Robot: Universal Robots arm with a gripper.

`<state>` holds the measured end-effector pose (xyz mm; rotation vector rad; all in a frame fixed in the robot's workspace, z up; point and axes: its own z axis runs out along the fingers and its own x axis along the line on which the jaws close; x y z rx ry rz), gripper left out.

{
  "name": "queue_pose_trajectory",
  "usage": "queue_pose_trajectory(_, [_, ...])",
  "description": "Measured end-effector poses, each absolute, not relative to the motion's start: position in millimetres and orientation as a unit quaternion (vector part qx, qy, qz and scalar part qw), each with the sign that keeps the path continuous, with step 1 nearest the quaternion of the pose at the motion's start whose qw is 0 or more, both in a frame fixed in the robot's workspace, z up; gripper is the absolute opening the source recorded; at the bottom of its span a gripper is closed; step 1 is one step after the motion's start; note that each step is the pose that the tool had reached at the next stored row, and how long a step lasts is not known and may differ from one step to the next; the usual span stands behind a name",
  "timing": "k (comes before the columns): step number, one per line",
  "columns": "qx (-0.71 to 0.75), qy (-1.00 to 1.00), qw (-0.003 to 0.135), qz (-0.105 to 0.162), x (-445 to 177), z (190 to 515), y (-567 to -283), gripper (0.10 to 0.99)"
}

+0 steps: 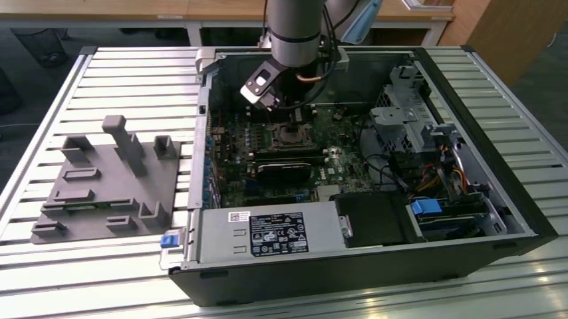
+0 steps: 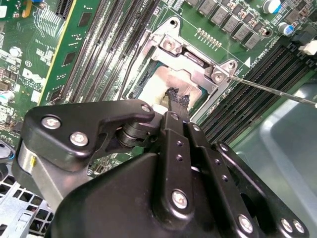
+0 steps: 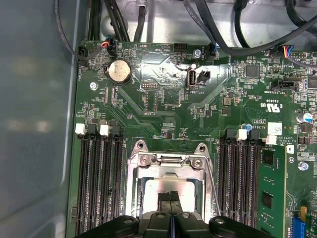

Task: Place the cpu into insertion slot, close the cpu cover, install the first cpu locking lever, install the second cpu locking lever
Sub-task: 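Install the first cpu locking lever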

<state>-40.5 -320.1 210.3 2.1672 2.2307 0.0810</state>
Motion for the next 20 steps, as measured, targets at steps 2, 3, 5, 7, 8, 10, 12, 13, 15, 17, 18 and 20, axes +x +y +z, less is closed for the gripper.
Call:
queue_pose_trajectory(2, [0.697, 0.717, 0.015, 0.026, -41, 211, -320, 0.106])
queue_pose_trajectory(3, [0.697, 0.717, 0.015, 0.026, -41, 211, -320, 0.106])
queue_pose_trajectory(5, [0.697, 0.717, 0.015, 0.026, -41, 212, -320, 0.106])
queue_pose_trajectory(7, [0.697, 0.717, 0.015, 0.026, -41, 212, -320, 0.106])
queue_pose_trajectory(8, [0.697, 0.717, 0.015, 0.026, -41, 213, -320, 0.106])
queue_pose_trajectory(10, [0.697, 0.717, 0.015, 0.026, -41, 214, -320, 0.106])
queue_pose_trajectory(12, [0.697, 0.717, 0.015, 0.026, -41, 217, -320, 0.106])
queue_pose_trajectory(13, [0.697, 0.717, 0.015, 0.026, -41, 218, -320, 0.106])
queue_pose_trajectory(15, [0.697, 0.717, 0.015, 0.026, -41, 220, -320, 0.106])
queue_pose_trajectory(17, [0.697, 0.717, 0.015, 0.026, -41, 221, -320, 0.106])
queue_pose_trajectory(18, [0.697, 0.717, 0.015, 0.026, -41, 221, -320, 0.106])
queue_pose_trajectory(20, [0.697, 0.717, 0.015, 0.026, -41, 222, -320, 0.106])
